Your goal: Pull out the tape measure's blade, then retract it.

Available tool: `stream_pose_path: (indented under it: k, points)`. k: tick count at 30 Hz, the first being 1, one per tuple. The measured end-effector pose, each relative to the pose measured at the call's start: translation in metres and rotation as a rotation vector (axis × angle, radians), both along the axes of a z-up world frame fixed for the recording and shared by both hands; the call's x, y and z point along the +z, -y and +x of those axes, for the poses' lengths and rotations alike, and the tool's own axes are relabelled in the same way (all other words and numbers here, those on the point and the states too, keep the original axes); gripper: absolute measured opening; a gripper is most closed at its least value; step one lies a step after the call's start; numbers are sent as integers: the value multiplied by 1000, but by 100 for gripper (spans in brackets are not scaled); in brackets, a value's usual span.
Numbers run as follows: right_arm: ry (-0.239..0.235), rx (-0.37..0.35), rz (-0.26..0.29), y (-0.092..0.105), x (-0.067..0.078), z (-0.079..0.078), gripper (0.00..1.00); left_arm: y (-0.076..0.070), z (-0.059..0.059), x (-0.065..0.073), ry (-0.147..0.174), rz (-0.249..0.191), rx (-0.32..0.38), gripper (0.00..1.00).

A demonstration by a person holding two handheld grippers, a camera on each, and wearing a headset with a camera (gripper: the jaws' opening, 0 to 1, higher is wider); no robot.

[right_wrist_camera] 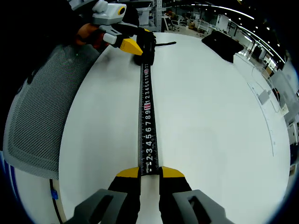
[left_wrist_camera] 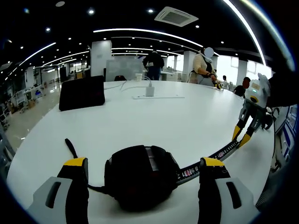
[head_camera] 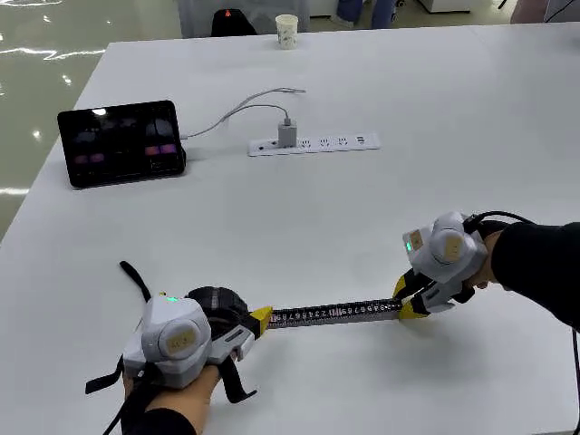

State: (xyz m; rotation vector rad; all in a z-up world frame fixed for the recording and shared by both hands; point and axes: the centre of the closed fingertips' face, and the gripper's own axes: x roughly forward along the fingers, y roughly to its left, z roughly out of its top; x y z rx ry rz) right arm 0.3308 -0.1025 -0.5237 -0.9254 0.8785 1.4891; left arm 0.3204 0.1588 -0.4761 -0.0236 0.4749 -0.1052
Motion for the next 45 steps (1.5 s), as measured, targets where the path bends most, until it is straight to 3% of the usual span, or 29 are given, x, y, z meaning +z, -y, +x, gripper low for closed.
stream_pose_path:
  k: [6, 8, 20, 25, 45]
  points:
    - [-3, -53, 12, 2, 0, 0, 11, -4, 0, -5, -23, -8, 36, 85]
    - [-1, -62, 16, 1, -1, 0, 11, -5, -1, -10, -53, -43, 51, 82]
    - [8, -61, -22, 1, -1, -1, 11, -5, -3, -10, -78, -60, 53, 63]
    - [6, -76, -32, 1, -1, -1, 11, -3, -4, -14, -97, -20, 22, 62]
    - [8, -68, -65, 0, -1, 1, 11, -4, -4, -16, -137, -9, 10, 59]
